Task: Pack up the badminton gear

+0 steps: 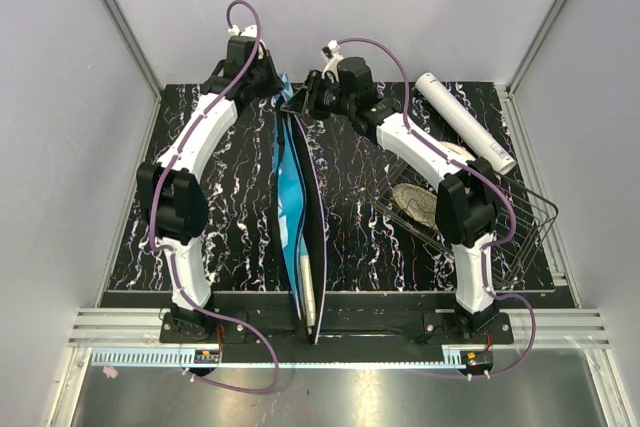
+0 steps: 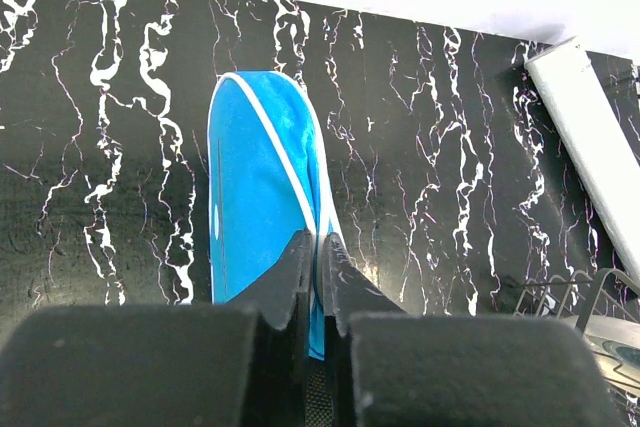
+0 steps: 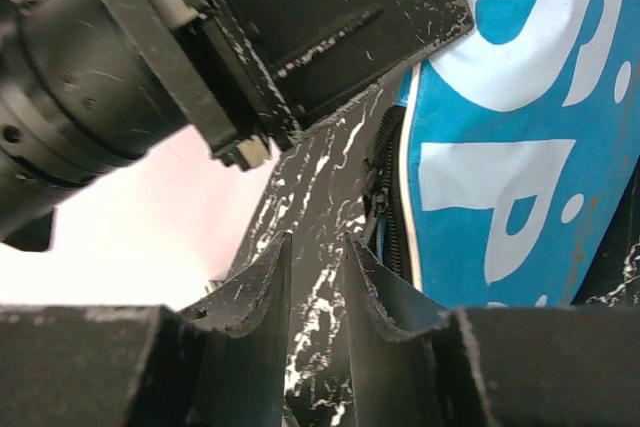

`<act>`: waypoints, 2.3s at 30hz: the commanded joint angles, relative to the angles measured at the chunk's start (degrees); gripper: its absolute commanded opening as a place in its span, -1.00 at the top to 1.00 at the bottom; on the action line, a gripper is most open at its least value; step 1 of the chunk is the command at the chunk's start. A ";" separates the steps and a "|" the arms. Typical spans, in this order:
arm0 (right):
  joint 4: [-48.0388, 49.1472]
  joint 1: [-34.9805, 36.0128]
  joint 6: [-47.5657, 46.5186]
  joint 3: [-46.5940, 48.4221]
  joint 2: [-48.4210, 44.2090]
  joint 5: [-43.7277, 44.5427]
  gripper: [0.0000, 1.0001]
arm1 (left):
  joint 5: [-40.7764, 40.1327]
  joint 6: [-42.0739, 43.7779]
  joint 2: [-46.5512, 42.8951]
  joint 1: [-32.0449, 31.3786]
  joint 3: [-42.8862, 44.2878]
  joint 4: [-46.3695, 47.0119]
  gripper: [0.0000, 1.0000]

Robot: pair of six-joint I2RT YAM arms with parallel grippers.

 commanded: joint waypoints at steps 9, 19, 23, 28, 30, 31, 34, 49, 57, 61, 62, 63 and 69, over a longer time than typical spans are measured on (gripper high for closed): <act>0.96 -0.67 7.41 -1.22 -3.86 0.97 0.34 | 0.27 -0.23 -4.69 0.15 -1.63 2.86 1.00; -0.71 -0.32 6.08 -1.49 -2.29 1.59 0.35 | -0.35 -1.47 -4.34 0.24 -0.57 1.89 1.00; -1.24 -0.23 5.73 -0.52 -0.88 1.42 0.35 | -0.26 -1.47 -4.34 0.15 -0.57 1.89 1.00; -1.76 0.04 5.56 0.79 0.70 0.89 0.37 | 0.00 -1.55 -4.42 0.15 -0.40 1.89 1.00; -2.11 0.21 5.12 1.23 1.40 1.15 0.39 | 0.00 -1.47 -4.51 0.15 -0.40 1.89 1.00; -2.29 0.30 4.86 1.41 1.58 1.33 0.39 | 0.00 -1.38 -4.51 0.15 -0.40 1.89 1.00; -2.29 0.39 4.68 2.11 2.63 1.33 0.39 | 0.00 -1.29 -4.60 0.15 -0.48 1.89 1.00; -4.13 0.30 2.83 5.62 3.78 4.49 0.48 | 0.53 -1.11 -4.60 0.06 -0.92 1.98 1.00; -6.25 0.30 1.34 7.21 4.92 6.07 0.53 | 0.53 -0.76 -4.95 -0.03 -1.19 1.89 1.00; -8.09 0.30 0.28 9.05 5.45 6.77 0.65 | 0.62 -0.67 -4.95 -0.03 -1.28 1.89 1.00; -8.18 0.30 -0.07 9.14 5.28 7.04 0.67 | 0.18 -0.59 -5.04 -0.11 -1.36 1.89 1.00; -8.53 0.30 -0.42 9.23 5.27 7.30 0.70 | -0.08 -0.59 -5.13 -0.03 -1.45 1.89 1.00; -9.85 0.30 -1.82 8.09 3.61 8.36 0.97 | -6.91 -1.02 -6.09 -0.03 -1.80 1.28 1.00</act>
